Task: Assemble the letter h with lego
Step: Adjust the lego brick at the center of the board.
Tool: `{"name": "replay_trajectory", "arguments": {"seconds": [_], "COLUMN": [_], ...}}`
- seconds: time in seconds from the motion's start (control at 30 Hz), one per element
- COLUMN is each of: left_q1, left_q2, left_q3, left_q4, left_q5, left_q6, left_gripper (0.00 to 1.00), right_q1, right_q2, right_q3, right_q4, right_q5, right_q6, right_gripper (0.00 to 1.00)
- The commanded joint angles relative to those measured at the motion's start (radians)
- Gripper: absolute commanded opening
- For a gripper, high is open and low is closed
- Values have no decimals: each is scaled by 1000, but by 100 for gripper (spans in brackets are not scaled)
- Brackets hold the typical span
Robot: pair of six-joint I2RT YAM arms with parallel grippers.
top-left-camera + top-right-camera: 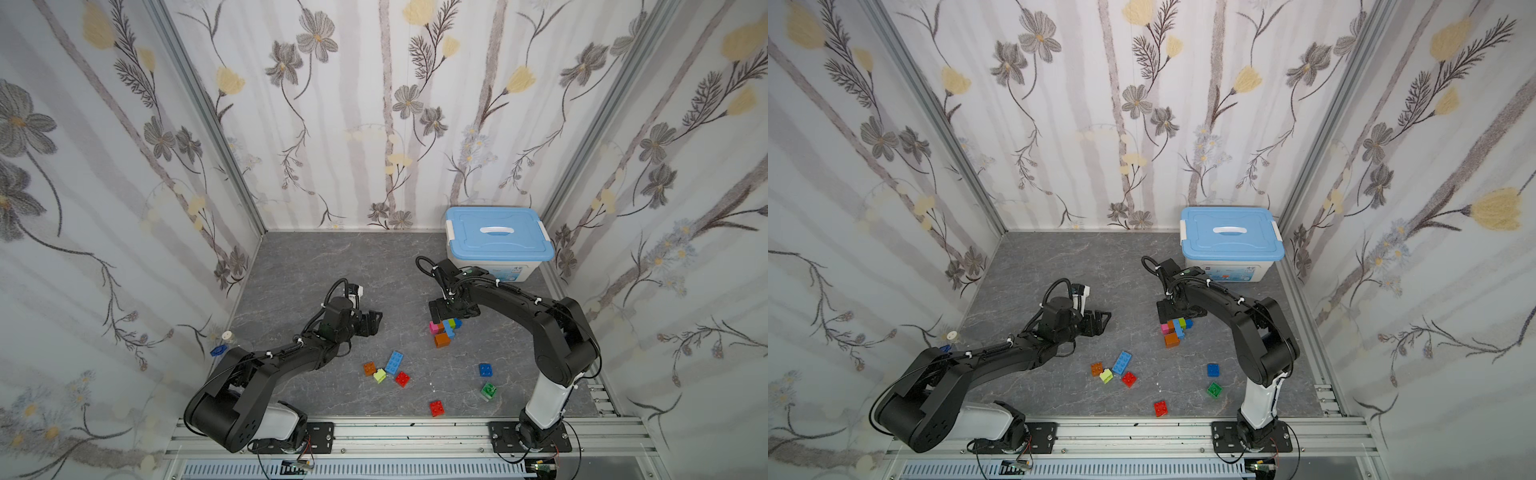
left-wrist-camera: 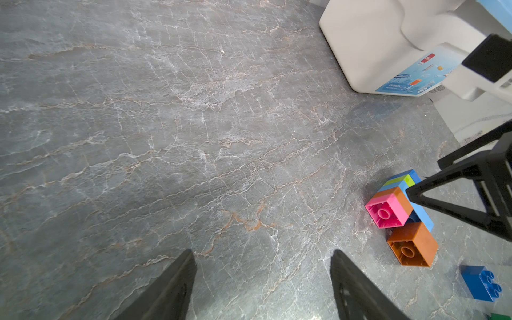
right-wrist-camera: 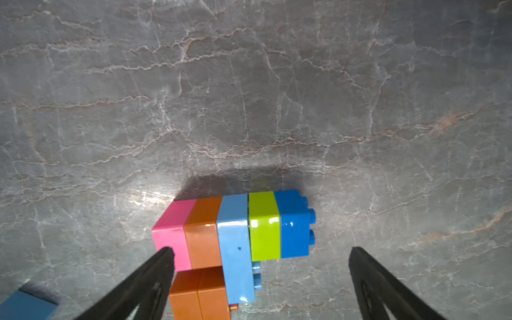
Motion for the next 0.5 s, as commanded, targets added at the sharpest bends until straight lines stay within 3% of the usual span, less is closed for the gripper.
{"name": "replay_trajectory", "arguments": {"seconds": [0.0,0.13,0.27,0.33,0.4,0.47], "left_q1": [1,-32,-183,-258,-296,-318], "left_q2": [-2,56,138,186,229,283], "left_q3": [3,82,194,265,324,357], "left_q4": [17,-11,-39,-94,-144,-143], "left_q5": [-1,62,50,13,-18,-24], "left_q6": [3,-61,-87,-100,-152,-193], "left_gripper": [79,76,72,69,62,57], "right_q1": [0,-8,-61,-121,-172,-208], "right_q2": [19,12,-84,-138,-173,-190], "right_q3": [5,7,-22,-57,-82,-106], "right_q4": [18,14,30,50,47,41], "right_q5": [-36,-48,-102,-167,-185,-159], "right_q6": [37,26,16,19,20,16], "right_gripper": [99,99,98,81,54,44]}}
